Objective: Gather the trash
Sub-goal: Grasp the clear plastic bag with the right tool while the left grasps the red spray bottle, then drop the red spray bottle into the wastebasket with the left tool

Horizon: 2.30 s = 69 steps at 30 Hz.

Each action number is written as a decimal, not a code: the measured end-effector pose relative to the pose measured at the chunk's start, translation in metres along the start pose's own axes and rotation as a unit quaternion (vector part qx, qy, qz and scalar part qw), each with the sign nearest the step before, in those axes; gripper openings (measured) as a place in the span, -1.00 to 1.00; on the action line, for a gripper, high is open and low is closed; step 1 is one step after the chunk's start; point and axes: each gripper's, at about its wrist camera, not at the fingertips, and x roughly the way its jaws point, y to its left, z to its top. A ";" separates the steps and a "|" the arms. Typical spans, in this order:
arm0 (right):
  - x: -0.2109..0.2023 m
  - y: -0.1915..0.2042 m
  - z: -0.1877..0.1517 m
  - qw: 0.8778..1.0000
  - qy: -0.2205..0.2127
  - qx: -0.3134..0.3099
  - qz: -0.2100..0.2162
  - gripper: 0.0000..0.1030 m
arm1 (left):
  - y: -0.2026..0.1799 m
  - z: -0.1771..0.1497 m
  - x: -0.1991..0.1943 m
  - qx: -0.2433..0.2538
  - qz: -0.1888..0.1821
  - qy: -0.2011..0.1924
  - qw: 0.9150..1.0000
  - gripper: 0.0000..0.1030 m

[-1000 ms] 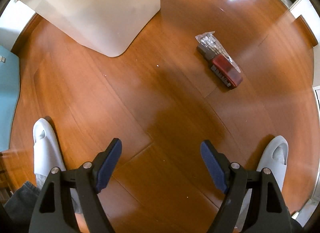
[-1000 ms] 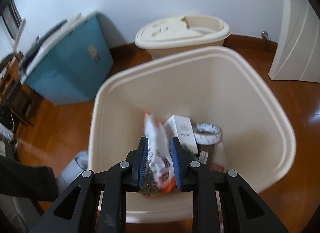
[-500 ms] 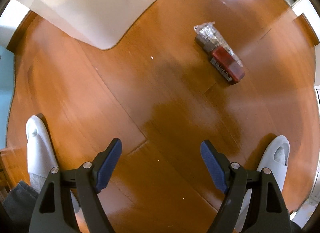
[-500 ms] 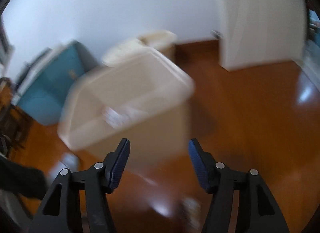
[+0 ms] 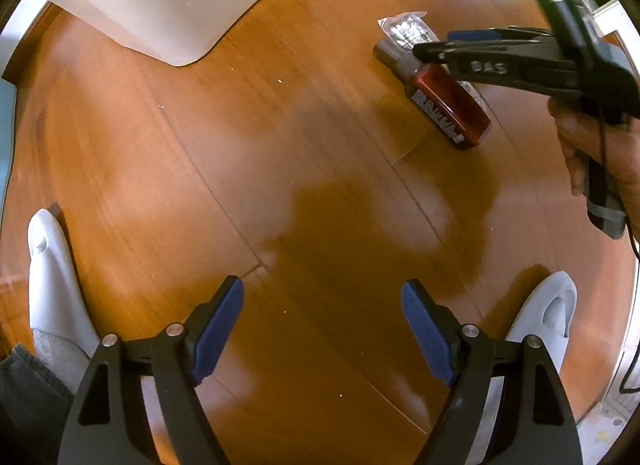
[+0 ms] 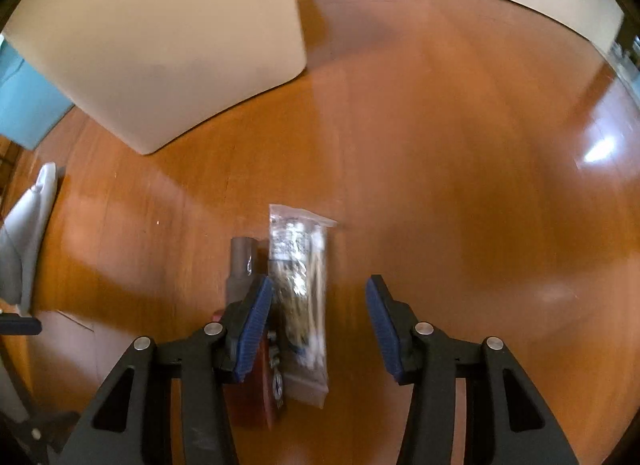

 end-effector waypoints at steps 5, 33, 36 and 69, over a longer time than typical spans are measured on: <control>0.017 0.009 0.009 0.999 0.017 -0.039 -0.016 -0.70 | 0.001 0.004 0.009 -0.040 -0.021 0.011 0.999 0.57; -0.117 -0.092 -0.102 0.960 -0.140 0.241 -0.001 -0.73 | -0.044 0.128 0.060 -0.303 -0.066 -0.011 0.951 -0.39; -0.118 -0.093 -0.102 0.958 -0.145 0.246 -0.001 -0.73 | -0.045 0.128 0.059 -0.275 -0.088 -0.006 0.957 -0.42; -0.126 -0.058 -0.095 0.945 -0.164 0.282 0.030 -0.73 | 0.163 0.207 -0.190 -0.176 0.005 -0.278 0.944 -0.40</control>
